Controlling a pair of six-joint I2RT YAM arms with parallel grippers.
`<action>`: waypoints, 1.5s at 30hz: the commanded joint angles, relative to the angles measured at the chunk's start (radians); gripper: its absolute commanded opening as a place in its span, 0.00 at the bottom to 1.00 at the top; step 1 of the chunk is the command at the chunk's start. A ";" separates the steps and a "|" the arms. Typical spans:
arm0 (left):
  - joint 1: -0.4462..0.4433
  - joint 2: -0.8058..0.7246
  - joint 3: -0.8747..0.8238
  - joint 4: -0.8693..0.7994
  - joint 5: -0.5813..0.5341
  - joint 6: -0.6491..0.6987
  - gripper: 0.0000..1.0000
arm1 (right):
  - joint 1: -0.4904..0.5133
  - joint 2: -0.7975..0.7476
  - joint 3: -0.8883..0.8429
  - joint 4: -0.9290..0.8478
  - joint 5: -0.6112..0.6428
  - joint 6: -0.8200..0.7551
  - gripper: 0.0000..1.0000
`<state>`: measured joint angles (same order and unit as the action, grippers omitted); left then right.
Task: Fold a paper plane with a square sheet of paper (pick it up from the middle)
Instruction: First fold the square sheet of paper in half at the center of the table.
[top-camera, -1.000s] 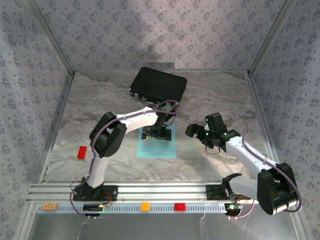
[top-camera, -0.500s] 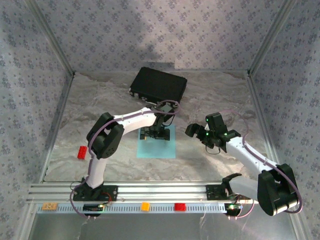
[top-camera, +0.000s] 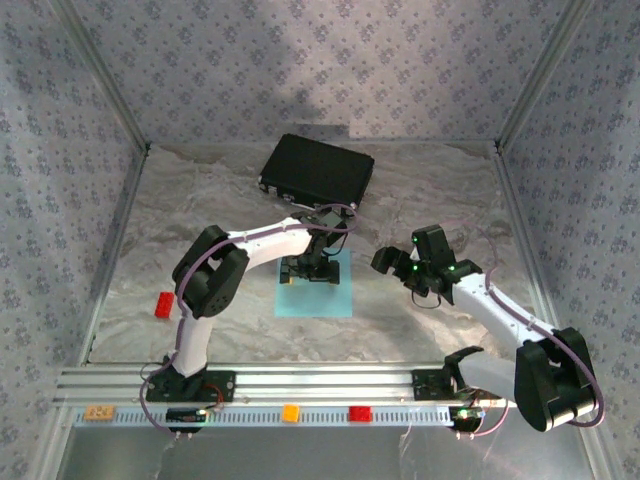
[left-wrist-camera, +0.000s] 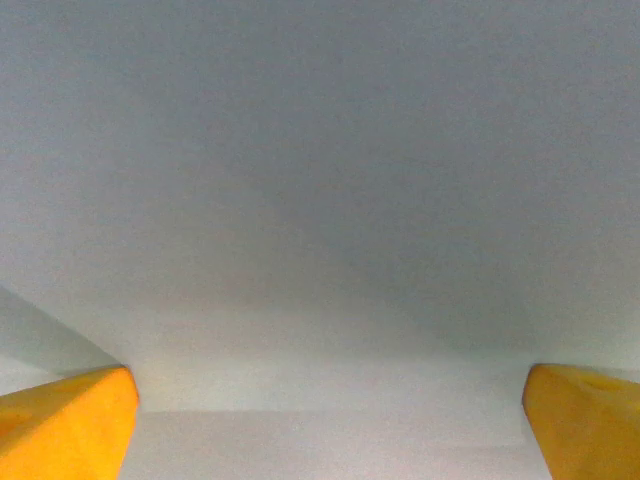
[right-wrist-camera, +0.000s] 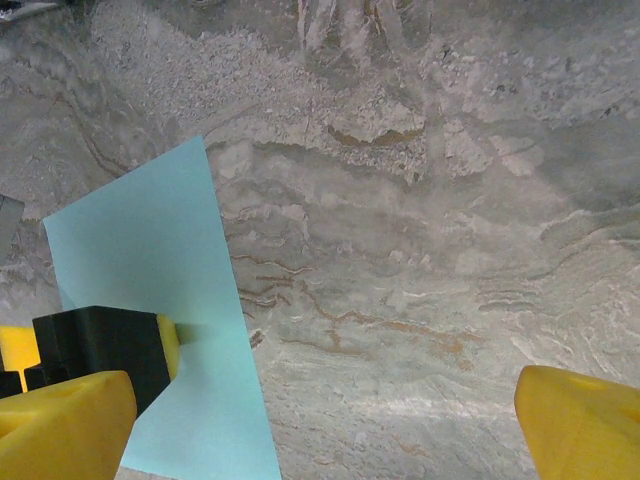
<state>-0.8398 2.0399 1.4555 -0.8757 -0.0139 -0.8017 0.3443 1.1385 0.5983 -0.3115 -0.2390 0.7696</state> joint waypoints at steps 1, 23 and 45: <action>-0.010 0.032 -0.026 -0.019 -0.003 -0.006 0.99 | -0.007 -0.008 -0.006 -0.024 0.014 0.012 0.99; -0.013 -0.015 -0.041 0.018 -0.017 0.002 0.95 | -0.014 -0.026 -0.017 -0.026 0.020 0.025 0.99; -0.013 -0.198 -0.102 0.182 -0.011 0.053 0.43 | -0.019 -0.043 -0.019 -0.043 0.053 0.045 0.99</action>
<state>-0.8467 1.8977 1.3689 -0.7303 -0.0235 -0.7670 0.3321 1.1103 0.5907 -0.3195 -0.2123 0.7967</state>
